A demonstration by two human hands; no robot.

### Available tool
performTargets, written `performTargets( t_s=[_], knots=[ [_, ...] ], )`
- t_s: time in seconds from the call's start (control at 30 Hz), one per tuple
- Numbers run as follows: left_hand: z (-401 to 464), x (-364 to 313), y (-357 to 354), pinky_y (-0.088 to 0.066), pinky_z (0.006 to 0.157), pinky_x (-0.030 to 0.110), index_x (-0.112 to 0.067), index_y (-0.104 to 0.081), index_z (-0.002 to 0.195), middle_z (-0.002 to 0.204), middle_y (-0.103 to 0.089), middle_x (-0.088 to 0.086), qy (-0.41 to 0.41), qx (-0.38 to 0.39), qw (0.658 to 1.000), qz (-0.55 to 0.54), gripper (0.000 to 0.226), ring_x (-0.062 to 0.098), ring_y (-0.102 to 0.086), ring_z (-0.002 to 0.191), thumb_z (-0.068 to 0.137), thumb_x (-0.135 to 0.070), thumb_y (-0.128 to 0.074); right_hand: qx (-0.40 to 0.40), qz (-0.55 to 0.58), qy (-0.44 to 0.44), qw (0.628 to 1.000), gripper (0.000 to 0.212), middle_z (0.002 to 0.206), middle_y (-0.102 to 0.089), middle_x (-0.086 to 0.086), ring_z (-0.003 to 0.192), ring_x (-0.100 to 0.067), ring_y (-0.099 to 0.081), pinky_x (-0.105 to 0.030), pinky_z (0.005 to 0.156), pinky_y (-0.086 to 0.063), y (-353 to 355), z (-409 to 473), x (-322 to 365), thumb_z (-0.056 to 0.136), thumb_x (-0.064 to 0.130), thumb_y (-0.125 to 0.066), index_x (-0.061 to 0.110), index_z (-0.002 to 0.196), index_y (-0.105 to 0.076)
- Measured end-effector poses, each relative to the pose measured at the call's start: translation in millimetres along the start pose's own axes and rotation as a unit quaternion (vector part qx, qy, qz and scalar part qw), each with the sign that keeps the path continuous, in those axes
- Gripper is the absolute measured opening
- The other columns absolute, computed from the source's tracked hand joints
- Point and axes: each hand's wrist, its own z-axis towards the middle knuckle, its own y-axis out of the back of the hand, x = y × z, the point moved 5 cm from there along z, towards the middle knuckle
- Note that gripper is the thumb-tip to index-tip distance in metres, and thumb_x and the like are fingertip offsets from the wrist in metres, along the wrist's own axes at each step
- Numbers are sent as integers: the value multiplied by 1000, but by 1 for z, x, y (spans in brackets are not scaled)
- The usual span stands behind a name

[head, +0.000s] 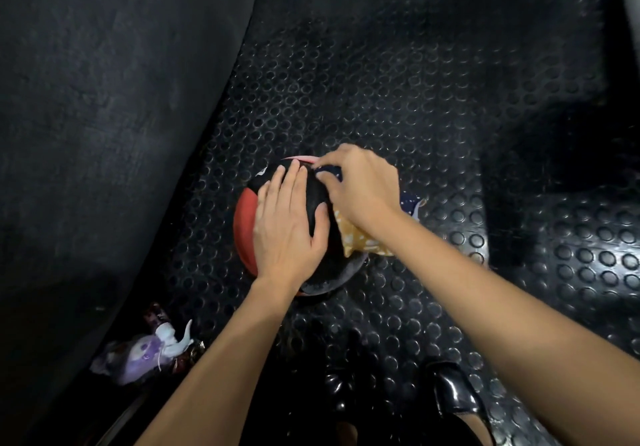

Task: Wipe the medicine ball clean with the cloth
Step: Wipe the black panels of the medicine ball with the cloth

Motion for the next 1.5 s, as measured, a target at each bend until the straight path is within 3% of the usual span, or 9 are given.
performTargets(
  t_s=[0.17,0.3,0.43,0.93,1.1,1.23,1.3,1.4,1.5],
  knots=[
    [-1,-2,-1,-20,117,39,0,-36,143,151,-36,13,5,8,1000,10,61,24,-30,141,95,-37,-31,21,13,-71,997,21,114,-65,5,106,-22,-59,-29,78,-41,6,19,-14,93,33,-55,37,109,-66],
    [1,-3,-2,-18,117,37,-2,-39,142,149,-39,12,7,5,1000,11,58,23,-32,140,95,-34,-30,19,-2,28,999,23,114,-62,10,104,-15,-57,-28,76,-40,4,-4,4,93,34,-54,37,113,-65],
    [-1,2,1,-17,116,36,-2,-41,141,148,-42,10,16,-12,1000,-7,57,22,-34,139,94,-33,-30,-6,45,-95,994,21,112,-65,10,104,-18,-59,-29,78,-41,2,-5,-37,91,35,-56,38,109,-66],
    [9,18,3,-17,116,35,-4,-45,139,145,-45,7,73,-16,997,-36,57,22,-35,138,93,-34,-29,-58,150,-162,974,19,102,-66,11,93,-12,-58,-25,71,-36,-17,-52,-49,91,31,-57,30,105,-69],
    [31,3,-2,-9,117,33,-5,-40,143,151,-37,7,104,29,992,-71,55,21,-26,143,95,-31,-29,-97,356,-325,871,17,97,-65,1,98,-21,-61,-41,90,-48,-43,-41,-99,94,23,-53,19,102,-68],
    [53,32,6,-34,110,26,-10,-58,129,126,-61,1,135,17,947,-290,40,18,-53,124,91,0,-48,-84,478,-444,753,21,102,-63,0,103,-22,-58,-39,97,-45,-65,-55,-121,100,29,-43,21,99,-62],
    [53,56,8,-38,108,29,-19,-55,133,124,-59,-9,167,9,933,-318,47,13,-55,121,87,-14,-63,-24,534,-496,685,34,111,-66,-6,103,-24,-60,-41,94,-48,-81,-61,-129,98,40,-42,17,115,-61],
    [38,78,-3,-27,115,33,-30,-32,147,148,-40,-7,295,80,894,-329,104,8,-37,135,59,-63,-77,73,602,-517,604,50,103,-69,-11,96,-29,-64,-38,75,-52,-97,-66,-130,93,54,-43,13,112,-65],
    [25,75,-19,-28,114,32,-24,-25,150,151,-35,-2,355,148,833,-398,117,11,-37,134,55,-70,-74,117,645,-498,568,54,95,-71,-15,92,-31,-63,-39,72,-49,-101,-67,-123,93,55,-40,9,102,-68]
  ],
)
